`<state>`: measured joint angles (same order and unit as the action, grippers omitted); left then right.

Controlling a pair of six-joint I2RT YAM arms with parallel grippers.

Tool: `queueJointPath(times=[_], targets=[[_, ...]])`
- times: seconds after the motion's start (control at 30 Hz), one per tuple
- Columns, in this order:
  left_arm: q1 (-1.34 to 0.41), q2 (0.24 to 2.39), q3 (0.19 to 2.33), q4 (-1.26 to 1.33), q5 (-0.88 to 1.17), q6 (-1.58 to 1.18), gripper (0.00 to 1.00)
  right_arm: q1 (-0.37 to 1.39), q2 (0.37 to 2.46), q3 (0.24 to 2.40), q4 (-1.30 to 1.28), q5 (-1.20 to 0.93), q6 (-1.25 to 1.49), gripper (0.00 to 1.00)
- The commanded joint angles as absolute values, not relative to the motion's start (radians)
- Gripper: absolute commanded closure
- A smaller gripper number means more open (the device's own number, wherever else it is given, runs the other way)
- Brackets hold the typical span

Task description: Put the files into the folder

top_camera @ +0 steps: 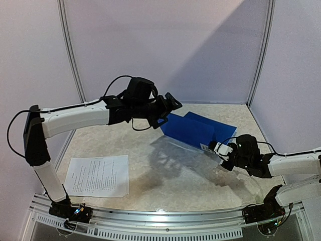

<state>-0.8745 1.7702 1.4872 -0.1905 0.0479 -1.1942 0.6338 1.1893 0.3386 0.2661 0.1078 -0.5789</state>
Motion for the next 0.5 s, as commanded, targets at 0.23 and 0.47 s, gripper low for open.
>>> queueJointPath(times=[0.23, 0.47], targets=[[-0.888, 1.801, 1.455, -0.161, 0.124, -1.309, 0.37, 0.74, 1.155, 0.292, 0.351, 0.271, -0.693, 1.0], [-0.884, 1.787, 1.386, -0.159, 0.161, -1.274, 0.91, 0.753, 1.135, 0.328, 0.255, 0.229, -0.668, 1.0]])
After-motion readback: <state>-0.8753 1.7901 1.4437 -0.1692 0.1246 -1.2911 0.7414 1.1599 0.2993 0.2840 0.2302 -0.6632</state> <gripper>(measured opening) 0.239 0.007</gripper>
